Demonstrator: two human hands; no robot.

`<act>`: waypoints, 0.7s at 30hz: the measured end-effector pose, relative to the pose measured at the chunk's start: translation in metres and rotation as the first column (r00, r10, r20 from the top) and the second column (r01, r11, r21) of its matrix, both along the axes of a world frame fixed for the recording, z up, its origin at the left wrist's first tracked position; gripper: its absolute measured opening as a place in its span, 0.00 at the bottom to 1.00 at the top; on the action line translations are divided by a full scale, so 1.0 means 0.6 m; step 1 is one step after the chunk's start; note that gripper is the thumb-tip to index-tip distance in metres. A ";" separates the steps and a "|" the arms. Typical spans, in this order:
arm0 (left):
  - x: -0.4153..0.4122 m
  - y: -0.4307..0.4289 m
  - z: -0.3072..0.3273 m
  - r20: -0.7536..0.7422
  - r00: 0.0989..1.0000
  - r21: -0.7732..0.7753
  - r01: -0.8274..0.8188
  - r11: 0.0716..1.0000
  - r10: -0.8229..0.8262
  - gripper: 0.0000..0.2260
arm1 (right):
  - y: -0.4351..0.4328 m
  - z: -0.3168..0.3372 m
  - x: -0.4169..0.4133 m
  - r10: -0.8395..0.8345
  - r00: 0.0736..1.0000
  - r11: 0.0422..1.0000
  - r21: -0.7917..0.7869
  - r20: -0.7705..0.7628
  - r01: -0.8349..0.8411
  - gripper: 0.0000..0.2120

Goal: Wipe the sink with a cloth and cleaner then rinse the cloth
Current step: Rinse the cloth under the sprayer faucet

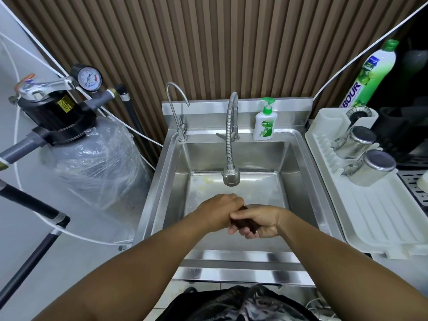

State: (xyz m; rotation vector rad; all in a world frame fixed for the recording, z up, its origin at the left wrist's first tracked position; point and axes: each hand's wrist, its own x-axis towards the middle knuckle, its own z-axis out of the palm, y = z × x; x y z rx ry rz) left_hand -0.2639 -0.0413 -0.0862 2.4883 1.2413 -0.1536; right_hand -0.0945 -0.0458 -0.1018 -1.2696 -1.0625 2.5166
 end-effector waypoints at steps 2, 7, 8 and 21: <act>0.004 -0.001 0.004 -0.072 0.997 0.001 -0.002 1.000 0.002 0.07 | 0.006 -0.001 -0.009 0.129 0.982 0.982 0.119 0.137 -0.145 0.07; 0.015 0.002 -0.002 -0.214 0.975 -0.043 -0.076 0.996 0.065 0.08 | 0.015 -0.008 -0.028 0.178 0.818 0.866 0.308 0.547 -0.394 0.12; 0.017 0.003 -0.005 -0.233 0.969 -0.043 -0.089 0.995 0.077 0.09 | 0.017 -0.011 -0.032 0.151 0.772 0.821 0.356 0.617 -0.445 0.12; 0.033 -0.001 -0.044 -0.182 0.953 -0.202 -0.278 0.939 0.242 0.03 | -0.010 -0.048 -0.038 -0.253 0.444 0.319 0.507 0.860 -0.801 0.08</act>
